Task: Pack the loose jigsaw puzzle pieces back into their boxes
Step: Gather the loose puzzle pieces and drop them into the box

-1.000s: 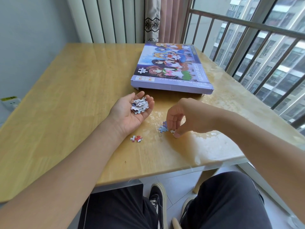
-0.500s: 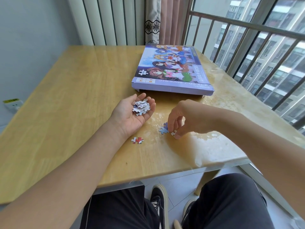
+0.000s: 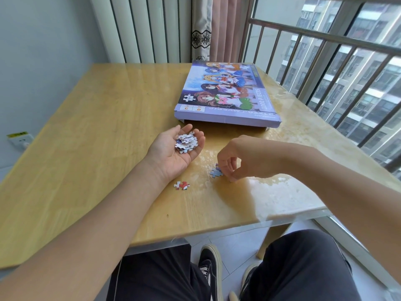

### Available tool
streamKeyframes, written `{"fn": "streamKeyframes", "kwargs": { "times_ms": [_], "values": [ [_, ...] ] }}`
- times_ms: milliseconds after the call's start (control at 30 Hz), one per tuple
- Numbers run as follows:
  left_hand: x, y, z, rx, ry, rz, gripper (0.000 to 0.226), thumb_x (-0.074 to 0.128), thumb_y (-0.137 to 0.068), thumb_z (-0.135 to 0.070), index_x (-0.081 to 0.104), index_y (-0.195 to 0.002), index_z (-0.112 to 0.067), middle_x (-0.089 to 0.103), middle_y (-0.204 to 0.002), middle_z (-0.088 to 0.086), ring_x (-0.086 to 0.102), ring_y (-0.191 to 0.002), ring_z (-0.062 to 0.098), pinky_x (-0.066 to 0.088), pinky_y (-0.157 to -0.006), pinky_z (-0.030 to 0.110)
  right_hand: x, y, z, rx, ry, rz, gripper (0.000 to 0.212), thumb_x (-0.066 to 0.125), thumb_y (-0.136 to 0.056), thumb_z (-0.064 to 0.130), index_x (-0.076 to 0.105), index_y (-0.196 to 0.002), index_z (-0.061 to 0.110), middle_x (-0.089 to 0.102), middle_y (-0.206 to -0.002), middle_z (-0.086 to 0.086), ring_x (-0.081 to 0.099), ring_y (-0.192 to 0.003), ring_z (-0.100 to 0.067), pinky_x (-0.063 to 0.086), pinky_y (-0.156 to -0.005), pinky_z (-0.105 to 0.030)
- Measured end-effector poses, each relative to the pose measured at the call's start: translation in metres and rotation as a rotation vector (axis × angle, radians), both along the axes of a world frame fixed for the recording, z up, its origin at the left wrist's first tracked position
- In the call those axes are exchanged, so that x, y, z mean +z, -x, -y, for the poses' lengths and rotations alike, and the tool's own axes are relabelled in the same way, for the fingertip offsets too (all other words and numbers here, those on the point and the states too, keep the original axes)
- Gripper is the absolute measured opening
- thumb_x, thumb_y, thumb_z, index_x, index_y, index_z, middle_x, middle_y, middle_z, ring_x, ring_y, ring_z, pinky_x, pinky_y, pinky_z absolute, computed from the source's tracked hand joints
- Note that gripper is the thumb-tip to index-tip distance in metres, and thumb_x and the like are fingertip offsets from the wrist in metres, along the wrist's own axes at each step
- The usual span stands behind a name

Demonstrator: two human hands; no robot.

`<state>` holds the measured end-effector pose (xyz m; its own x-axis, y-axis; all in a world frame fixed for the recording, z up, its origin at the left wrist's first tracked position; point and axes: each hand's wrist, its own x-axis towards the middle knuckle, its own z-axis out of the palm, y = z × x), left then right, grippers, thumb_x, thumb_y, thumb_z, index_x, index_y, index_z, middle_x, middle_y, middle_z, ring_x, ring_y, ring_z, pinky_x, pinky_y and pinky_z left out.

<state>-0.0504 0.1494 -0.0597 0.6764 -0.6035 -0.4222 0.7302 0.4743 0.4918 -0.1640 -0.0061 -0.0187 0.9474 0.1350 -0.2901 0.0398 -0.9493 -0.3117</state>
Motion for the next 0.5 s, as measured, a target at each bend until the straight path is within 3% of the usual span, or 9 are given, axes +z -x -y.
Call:
{"fn": "streamKeyframes", "kwargs": {
  "times_ms": [100, 200, 300, 400, 500],
  "values": [
    [0.0, 0.0, 0.001, -0.002, -0.005, -0.003, 0.029, 0.043, -0.106, -0.021, 0.061, -0.108, 0.002, 0.063, -0.1, 0.02, 0.065, -0.092, 0.028, 0.062, -0.072, 0.04, 0.004, 0.001, 0.006, -0.033, -0.131, -0.009, 0.023, 0.08, -0.08, 0.004, 0.067, -0.084, 0.023, 0.072, -0.081, 0.004, 0.067, -0.074, -0.013, 0.054, -0.07, -0.029],
    [0.0, -0.001, 0.001, -0.021, -0.011, 0.019, 0.031, 0.042, -0.106, -0.023, 0.061, -0.111, 0.001, 0.063, -0.102, 0.019, 0.065, -0.094, 0.028, 0.06, -0.079, 0.041, 0.012, -0.01, 0.007, -0.159, -0.466, 0.109, 0.022, 0.081, -0.08, 0.0, 0.067, -0.087, 0.014, 0.07, -0.075, -0.003, 0.065, -0.065, -0.015, 0.056, -0.062, -0.031],
    [-0.001, -0.001, 0.0, -0.104, -0.055, 0.078, 0.038, 0.037, -0.107, -0.027, 0.057, -0.128, -0.002, 0.064, -0.12, 0.019, 0.067, -0.105, 0.032, 0.056, -0.086, 0.04, 0.014, -0.032, -0.011, -0.288, -0.724, 0.23, 0.019, 0.08, -0.079, -0.003, 0.068, -0.092, 0.002, 0.071, -0.084, -0.018, 0.067, -0.072, -0.023, 0.06, -0.068, -0.034],
    [-0.002, -0.002, -0.002, -0.068, -0.007, 0.035, 0.035, 0.037, -0.107, -0.022, 0.055, -0.126, 0.001, 0.064, -0.12, 0.026, 0.067, -0.106, 0.038, 0.06, -0.079, 0.045, 0.015, -0.047, -0.019, -0.327, -0.536, 0.392, 0.024, 0.085, -0.078, 0.008, 0.072, -0.097, 0.003, 0.074, -0.088, -0.01, 0.071, -0.069, -0.025, 0.063, -0.067, -0.036],
    [-0.002, -0.005, -0.003, 0.024, 0.056, -0.047, 0.031, 0.036, -0.107, -0.018, 0.058, -0.111, 0.003, 0.061, -0.103, 0.023, 0.064, -0.089, 0.031, 0.059, -0.074, 0.047, 0.025, -0.033, -0.007, -0.301, -0.122, 0.373, 0.031, 0.088, -0.075, 0.031, 0.076, -0.098, 0.015, 0.071, -0.082, 0.007, 0.063, -0.066, -0.006, 0.054, -0.063, -0.019]
  ]
}}
